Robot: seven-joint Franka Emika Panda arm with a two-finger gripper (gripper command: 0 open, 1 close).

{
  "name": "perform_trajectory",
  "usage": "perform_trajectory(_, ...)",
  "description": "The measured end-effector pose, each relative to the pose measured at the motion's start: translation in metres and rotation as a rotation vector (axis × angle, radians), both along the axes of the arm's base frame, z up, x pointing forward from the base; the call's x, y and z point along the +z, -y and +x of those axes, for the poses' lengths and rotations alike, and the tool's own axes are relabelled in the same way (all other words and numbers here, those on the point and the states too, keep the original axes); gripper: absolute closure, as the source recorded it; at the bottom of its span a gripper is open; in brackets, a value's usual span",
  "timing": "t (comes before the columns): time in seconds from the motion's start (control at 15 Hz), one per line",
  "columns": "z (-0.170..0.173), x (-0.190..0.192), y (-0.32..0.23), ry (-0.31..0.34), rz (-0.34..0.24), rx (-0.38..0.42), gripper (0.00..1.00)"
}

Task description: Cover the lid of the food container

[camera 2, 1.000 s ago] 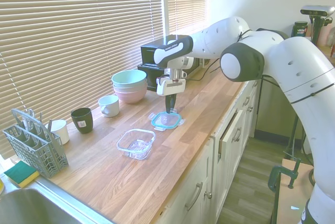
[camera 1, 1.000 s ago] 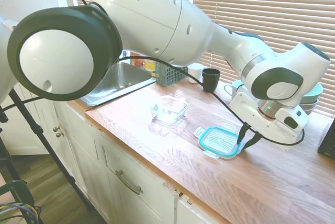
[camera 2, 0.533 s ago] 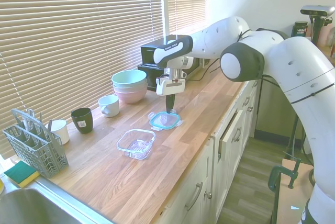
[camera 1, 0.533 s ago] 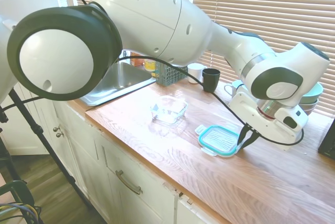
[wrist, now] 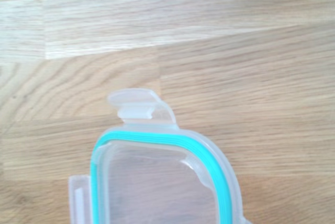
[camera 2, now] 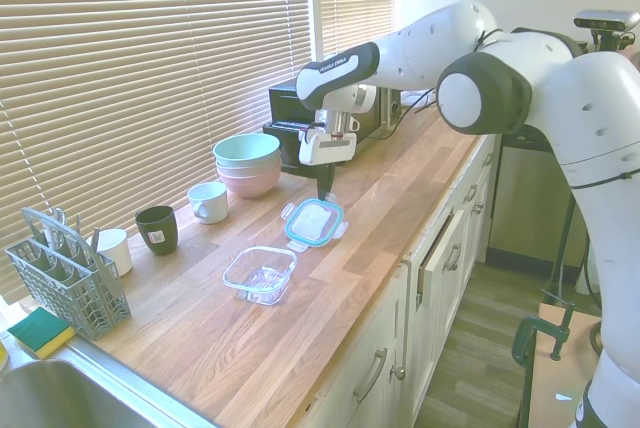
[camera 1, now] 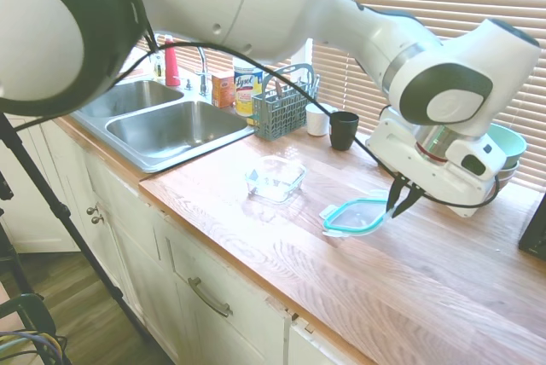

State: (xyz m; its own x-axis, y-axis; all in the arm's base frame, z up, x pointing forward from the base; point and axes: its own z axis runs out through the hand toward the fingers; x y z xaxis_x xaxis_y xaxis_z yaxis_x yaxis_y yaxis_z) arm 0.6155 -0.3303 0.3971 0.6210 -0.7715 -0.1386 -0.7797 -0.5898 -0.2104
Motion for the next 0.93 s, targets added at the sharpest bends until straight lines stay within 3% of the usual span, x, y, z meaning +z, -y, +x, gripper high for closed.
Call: perform_trajectory(0.93, -0.036, 0.092, -0.088, 0.001, -0.080, -0.015, 1.00)
